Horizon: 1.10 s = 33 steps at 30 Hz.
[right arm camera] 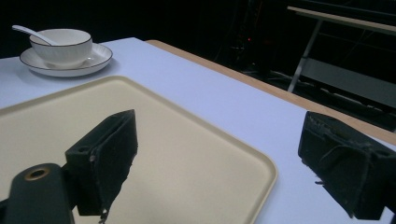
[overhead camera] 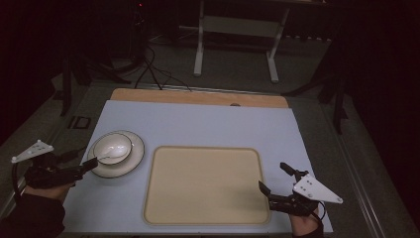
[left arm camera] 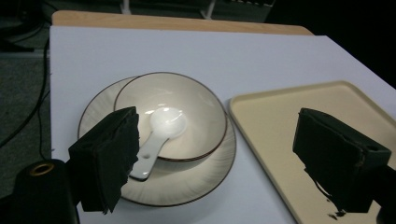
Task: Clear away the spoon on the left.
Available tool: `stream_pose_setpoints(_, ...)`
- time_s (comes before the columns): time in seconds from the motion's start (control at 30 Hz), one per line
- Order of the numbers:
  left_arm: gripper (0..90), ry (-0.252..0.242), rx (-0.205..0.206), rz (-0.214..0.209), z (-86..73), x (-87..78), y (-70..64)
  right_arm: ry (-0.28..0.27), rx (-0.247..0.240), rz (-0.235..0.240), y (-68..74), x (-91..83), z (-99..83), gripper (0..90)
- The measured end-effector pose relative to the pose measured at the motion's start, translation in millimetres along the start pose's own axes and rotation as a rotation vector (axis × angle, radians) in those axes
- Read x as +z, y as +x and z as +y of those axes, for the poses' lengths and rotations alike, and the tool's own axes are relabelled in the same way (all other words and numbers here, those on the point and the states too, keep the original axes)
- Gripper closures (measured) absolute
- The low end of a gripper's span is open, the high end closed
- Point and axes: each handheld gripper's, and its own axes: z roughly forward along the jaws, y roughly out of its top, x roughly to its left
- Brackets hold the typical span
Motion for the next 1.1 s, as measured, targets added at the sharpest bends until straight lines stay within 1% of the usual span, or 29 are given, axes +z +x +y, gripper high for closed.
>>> stream_pose_setpoints(0.13, 15.1, 0.013, -0.027, 0.004, -4.0, 3.6, 8.1, 0.000, -0.004, 0.001, 0.5, 0.1, 0.1, 11.9)
stream_pose_setpoints(0.17, 15.4, 0.017, -0.040, 0.004, -4.9, 4.8, 10.2, 0.002, -0.003, 0.002, 0.6, 0.2, 0.1, 11.9)
stream_pose_setpoints(0.2, 15.6, 0.018, -0.058, -0.010, -6.2, 6.0, 13.1, 0.002, -0.003, 0.002, 0.7, 0.4, 0.0, 11.9)
stream_pose_setpoints(0.27, 15.6, 0.025, -0.069, -0.002, -7.6, 7.7, 16.5, 0.002, -0.005, 0.004, 0.6, 0.6, 0.0, 11.9)
stream_pose_setpoints(0.33, 15.6, 0.028, -0.093, -0.009, -9.3, 10.1, 20.4, 0.003, -0.006, 0.004, 0.7, 0.8, -0.1, 11.9)
stream_pose_setpoints(0.4, 15.7, 0.034, -0.105, -0.008, -10.8, 12.4, 23.7, 0.004, -0.005, 0.006, 0.9, 1.0, -0.2, 11.9)
stream_pose_setpoints(0.47, 15.6, 0.040, -0.120, 0.003, -12.5, 15.5, 26.6, 0.006, -0.006, 0.006, 0.9, 1.1, -0.3, 11.9)
stream_pose_setpoints(0.5, 15.7, 0.040, -0.120, 0.003, -12.5, 15.5, 26.6, 0.006, -0.006, 0.006, 0.9, 1.1, -0.3, 11.9)
stream_pose_setpoints(0.53, 18.8, 0.039, -0.150, 0.005, -14.2, 18.5, 30.6, 0.008, -0.005, 0.008, 1.3, 1.2, -0.4, 11.9)
stream_pose_setpoints(0.6, 21.0, 0.041, -0.183, 0.016, -15.5, 21.1, 35.2, 0.008, -0.006, 0.008, 1.3, 1.3, -0.4, 11.9)
stream_pose_setpoints(0.63, 23.2, 0.044, -0.192, 0.015, -16.0, 22.0, 36.9, 0.009, -0.006, 0.008, 1.4, 1.4, -0.5, 11.9)
stream_pose_setpoints(0.67, 23.7, 0.044, -0.192, 0.015, -16.0, 22.0, 36.9, 0.009, -0.006, 0.008, 1.4, 1.4, -0.5, 11.9)
stream_pose_setpoints(0.7, 25.5, 0.049, -0.217, 0.018, -17.9, 24.0, 41.0, 0.009, -0.007, 0.008, 1.5, 1.4, -0.5, 11.9)
stream_pose_setpoints(0.73, 27.2, 0.055, -0.227, 0.015, -19.0, 24.9, 43.1, 0.009, -0.007, 0.009, 1.5, 1.4, -0.5, 11.9)
stream_pose_setpoints(0.77, 27.7, 0.058, -0.235, 0.022, -20.1, 25.9, 44.7, 0.009, -0.007, 0.009, 1.6, 1.4, -0.6, 12.0)
stream_pose_setpoints(0.8, 29.4, 0.058, -0.235, 0.022, -20.1, 25.9, 44.7, 0.009, -0.007, 0.009, 1.6, 1.4, -0.6, 12.0)
stream_pose_setpoints(0.87, 30.2, 0.058, -0.248, 0.025, -22.8, 27.6, 47.5, 0.009, -0.008, 0.009, 1.6, 1.5, -0.6, 11.9)
stream_pose_setpoints(0.9, 33.3, 0.063, -0.275, 0.020, -24.9, 29.2, 50.5, 0.010, -0.010, 0.010, 1.6, 1.6, -0.6, 11.9)
stream_pose_setpoints(0.97, 33.8, 0.067, -0.283, 0.016, -25.7, 30.1, 51.8, 0.011, -0.011, 0.009, 1.8, 1.8, -0.6, 11.9)
stream_pose_setpoints(1.0, 35.1, 0.075, -0.300, 0.003, -26.9, 31.6, 54.6, 0.011, -0.011, 0.010, 1.9, 1.9, -0.7, 11.9)
stream_pose_setpoints(1.03, 35.8, 0.075, -0.300, 0.003, -26.9, 31.6, 54.6, 0.011, -0.012, 0.010, 1.9, 1.9, -0.7, 11.9)
stream_pose_setpoints(1.07, 37.7, 0.081, -0.311, -0.013, -27.6, 33.0, 56.9, 0.011, -0.012, 0.010, 2.0, 1.9, -0.7, 12.0)
stream_pose_setpoints(1.1, 39.6, 0.087, -0.305, -0.009, -27.6, 33.5, 57.2, 0.011, -0.012, 0.010, 2.0, 1.9, -0.7, 11.9)
